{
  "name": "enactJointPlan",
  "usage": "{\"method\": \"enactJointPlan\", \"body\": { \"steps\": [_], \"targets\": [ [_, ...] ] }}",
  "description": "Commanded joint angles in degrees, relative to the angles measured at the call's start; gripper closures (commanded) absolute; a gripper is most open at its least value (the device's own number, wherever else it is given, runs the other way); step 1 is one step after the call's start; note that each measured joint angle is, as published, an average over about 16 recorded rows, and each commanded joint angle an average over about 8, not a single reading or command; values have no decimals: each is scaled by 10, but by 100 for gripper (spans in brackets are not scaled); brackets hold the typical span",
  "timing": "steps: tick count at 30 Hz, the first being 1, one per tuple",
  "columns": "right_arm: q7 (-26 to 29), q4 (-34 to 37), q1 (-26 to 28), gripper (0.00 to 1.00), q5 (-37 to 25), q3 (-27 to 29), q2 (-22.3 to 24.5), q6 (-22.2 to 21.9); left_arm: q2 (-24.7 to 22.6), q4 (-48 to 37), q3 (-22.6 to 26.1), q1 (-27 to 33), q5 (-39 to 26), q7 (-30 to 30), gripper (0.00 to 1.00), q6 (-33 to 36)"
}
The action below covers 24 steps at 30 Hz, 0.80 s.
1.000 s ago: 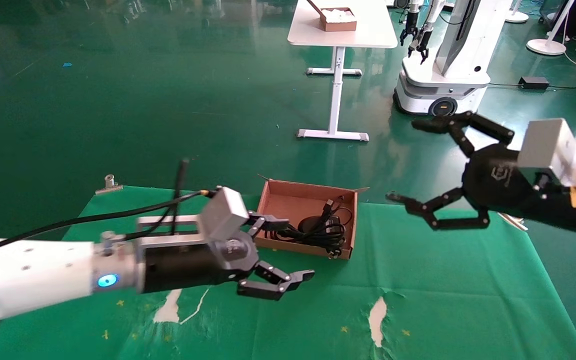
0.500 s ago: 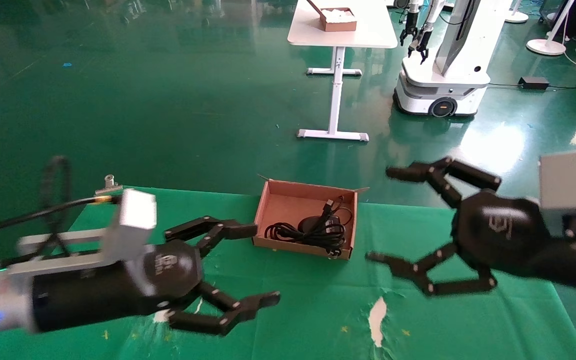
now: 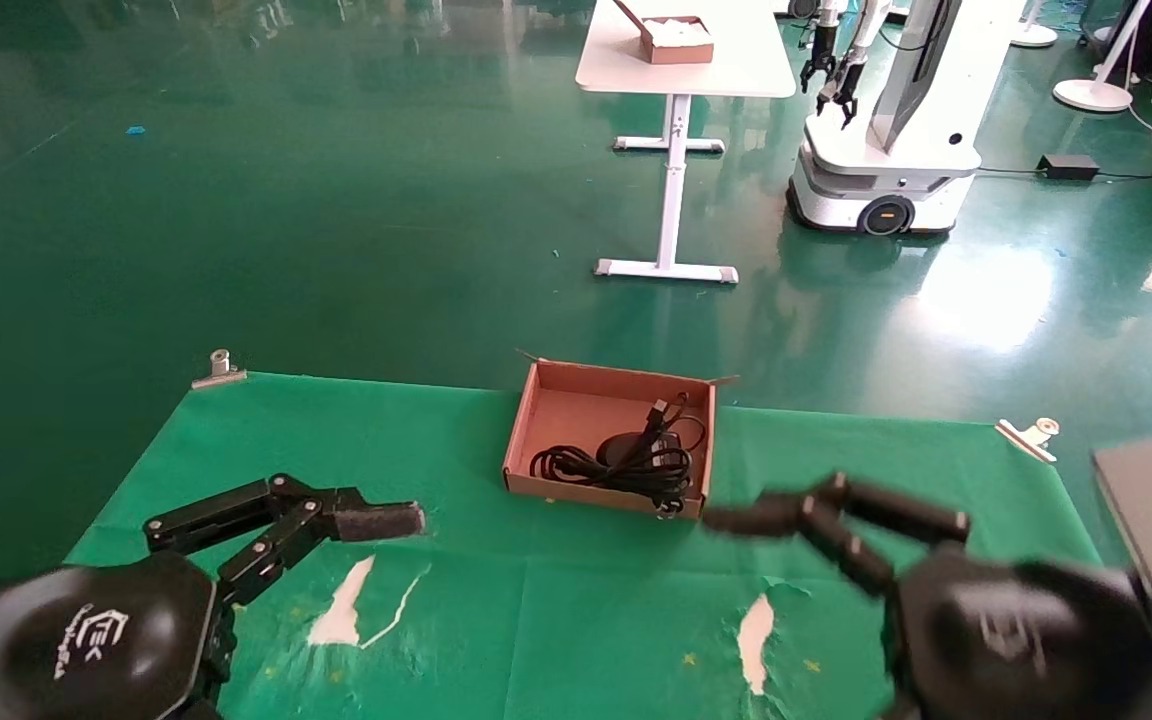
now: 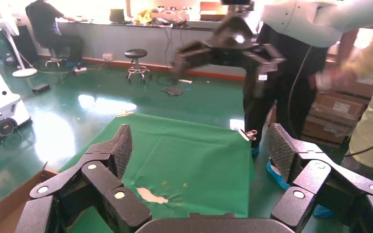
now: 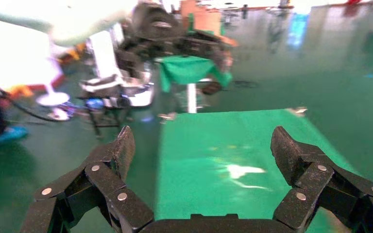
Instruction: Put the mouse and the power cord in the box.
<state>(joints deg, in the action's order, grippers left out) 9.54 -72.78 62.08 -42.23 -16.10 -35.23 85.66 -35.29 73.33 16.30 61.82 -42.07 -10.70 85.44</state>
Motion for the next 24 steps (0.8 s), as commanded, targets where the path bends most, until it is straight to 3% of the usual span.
{"method": "enactJointPlan", "body": {
  "steps": [1, 24],
  "targets": [
    [21, -20, -13, 0, 9, 2, 5, 2, 8, 7, -11, -7, 8, -1, 0, 10],
    [14, -12, -8, 0, 6, 1, 3, 1, 4, 4, -5, -4, 4, -1, 0, 5]
  ]
}}
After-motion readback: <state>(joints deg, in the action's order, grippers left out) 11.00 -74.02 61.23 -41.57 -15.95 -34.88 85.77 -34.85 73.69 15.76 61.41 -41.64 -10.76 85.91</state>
